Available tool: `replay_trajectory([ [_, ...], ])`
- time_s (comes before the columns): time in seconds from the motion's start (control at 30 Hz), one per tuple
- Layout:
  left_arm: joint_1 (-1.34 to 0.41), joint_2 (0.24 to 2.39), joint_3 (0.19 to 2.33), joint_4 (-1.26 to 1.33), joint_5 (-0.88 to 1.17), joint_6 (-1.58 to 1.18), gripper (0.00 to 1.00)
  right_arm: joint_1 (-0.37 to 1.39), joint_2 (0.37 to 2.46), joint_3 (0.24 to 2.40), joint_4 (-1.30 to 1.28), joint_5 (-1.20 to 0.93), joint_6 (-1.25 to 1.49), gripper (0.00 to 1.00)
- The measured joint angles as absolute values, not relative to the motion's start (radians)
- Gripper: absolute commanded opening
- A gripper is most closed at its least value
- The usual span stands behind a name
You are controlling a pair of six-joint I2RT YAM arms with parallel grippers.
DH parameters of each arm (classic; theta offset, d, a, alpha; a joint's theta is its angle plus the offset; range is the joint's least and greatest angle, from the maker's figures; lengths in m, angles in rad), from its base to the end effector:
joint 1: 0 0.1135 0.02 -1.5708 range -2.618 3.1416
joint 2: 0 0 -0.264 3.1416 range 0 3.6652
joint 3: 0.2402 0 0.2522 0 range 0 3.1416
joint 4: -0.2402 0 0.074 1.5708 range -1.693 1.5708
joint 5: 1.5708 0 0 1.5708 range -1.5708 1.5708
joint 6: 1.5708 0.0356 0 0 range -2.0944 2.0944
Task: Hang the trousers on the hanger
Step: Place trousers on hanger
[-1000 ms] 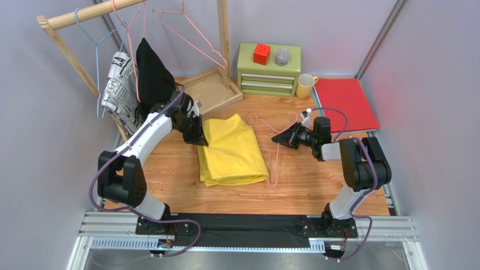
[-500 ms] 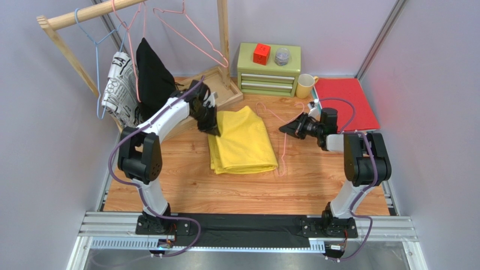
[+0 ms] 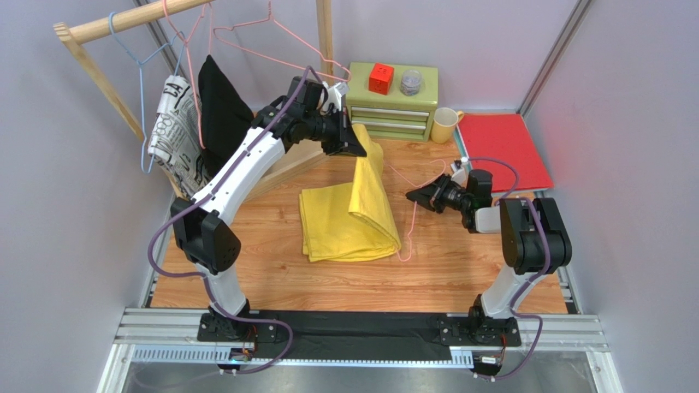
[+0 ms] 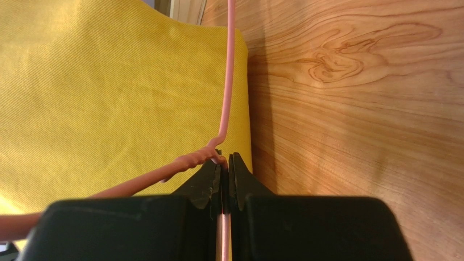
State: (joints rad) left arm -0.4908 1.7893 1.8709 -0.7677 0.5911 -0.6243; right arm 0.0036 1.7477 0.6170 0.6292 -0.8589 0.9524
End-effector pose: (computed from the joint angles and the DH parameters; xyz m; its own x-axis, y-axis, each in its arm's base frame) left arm 0.3404 -0.2044 0.3854 -0.9044 -0.0670 -0.4214 0.2995 0.6038 -0.7387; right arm 0.3103 0.0281 0.1306 -0.8215 0.5293 -0.2118 0.0055 0.3787 0.9255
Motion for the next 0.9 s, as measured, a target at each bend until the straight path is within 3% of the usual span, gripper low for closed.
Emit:
replay_trajectory([
  [0.17,-0.471,1.773,1.815,-0.760,0.607,-0.629,0.00,0.004,1.765,0.624,0.630,-0.835,0.934,0.00],
  [0.47,-0.270,1.521,1.242,-0.881,0.376,-0.486,0.00,0.002,1.781,0.692,0.552,-0.802,0.876,0.00],
  [0.63,-0.286,1.659,1.131,-0.802,0.279,-0.448,0.02,0.014,1.801,0.710,0.488,-0.833,0.834,0.00],
  [0.67,-0.287,1.715,1.143,-0.787,0.268,-0.439,0.20,0.014,1.803,0.710,0.469,-0.833,0.823,0.00],
  [0.83,-0.285,1.826,1.185,-0.778,0.247,-0.382,0.59,0.011,1.804,0.711,0.454,-0.837,0.807,0.00],
  [0.87,-0.284,1.818,1.185,-0.776,0.242,-0.369,0.79,0.009,1.804,0.714,0.454,-0.839,0.807,0.00],
  [0.9,-0.284,1.801,1.180,-0.767,0.242,-0.349,0.91,0.004,1.804,0.719,0.453,-0.840,0.807,0.00],
])
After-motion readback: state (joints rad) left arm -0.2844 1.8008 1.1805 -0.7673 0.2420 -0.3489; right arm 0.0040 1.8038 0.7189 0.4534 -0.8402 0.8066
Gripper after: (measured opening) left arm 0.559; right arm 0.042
